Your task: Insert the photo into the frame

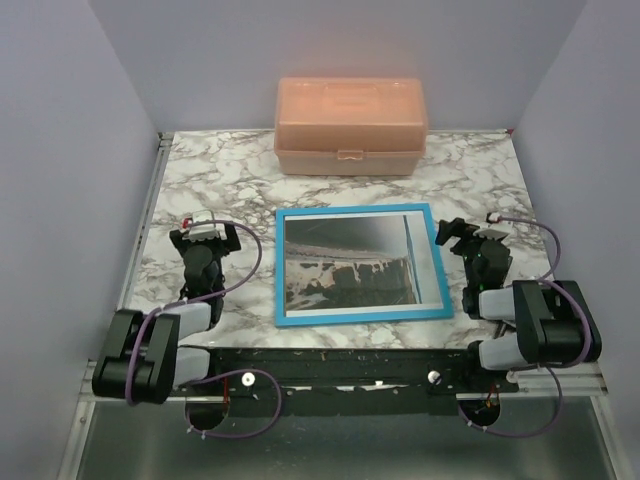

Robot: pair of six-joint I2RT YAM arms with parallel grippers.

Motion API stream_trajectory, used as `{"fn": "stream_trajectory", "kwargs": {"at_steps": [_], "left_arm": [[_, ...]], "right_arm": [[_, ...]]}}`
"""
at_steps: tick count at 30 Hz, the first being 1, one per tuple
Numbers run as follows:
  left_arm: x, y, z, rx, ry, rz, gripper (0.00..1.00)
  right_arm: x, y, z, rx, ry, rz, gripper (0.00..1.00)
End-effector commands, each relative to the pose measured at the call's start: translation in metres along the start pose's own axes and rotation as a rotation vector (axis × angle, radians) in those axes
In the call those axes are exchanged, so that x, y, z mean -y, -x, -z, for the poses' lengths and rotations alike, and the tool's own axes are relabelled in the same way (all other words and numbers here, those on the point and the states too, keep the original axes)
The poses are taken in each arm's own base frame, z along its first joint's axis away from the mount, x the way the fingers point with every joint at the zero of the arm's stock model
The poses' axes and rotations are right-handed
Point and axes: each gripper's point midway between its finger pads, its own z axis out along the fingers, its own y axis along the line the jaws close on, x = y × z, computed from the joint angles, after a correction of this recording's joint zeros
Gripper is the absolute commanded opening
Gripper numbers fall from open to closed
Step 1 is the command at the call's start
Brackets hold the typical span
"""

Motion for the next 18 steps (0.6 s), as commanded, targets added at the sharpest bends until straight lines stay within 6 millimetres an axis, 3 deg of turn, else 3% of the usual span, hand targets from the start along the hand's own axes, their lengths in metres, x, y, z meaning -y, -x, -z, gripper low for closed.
{"fn": "stream_trajectory", "kwargs": {"at_steps": [1,3,5,8,18], "left_arm": [[0.011,0.028,-0.014,0.14,-0.057,-0.075,0.98],[0.013,0.028,-0.017,0.127,-0.071,-0.052,0.99],[0.011,0.026,-0.016,0.116,-0.065,-0.051,0.99],[0.009,0.027,-0.017,0.125,-0.052,-0.051,0.99],[0.008,0.027,-0.017,0.125,-0.045,-0.047,0.99]], "right_arm": [[0.0,0.013,-0.015,0.099,0.011,0.047,1.0],[-0.009,0.015,-0.016,0.149,0.066,0.06,1.0],[-0.014,0.0,-0.026,0.036,0.095,0.091,1.0],[-0.024,0.001,-0.028,0.05,0.158,0.109,1.0],[-0.025,-0.002,-0.03,0.032,0.165,0.116,1.0]]}}
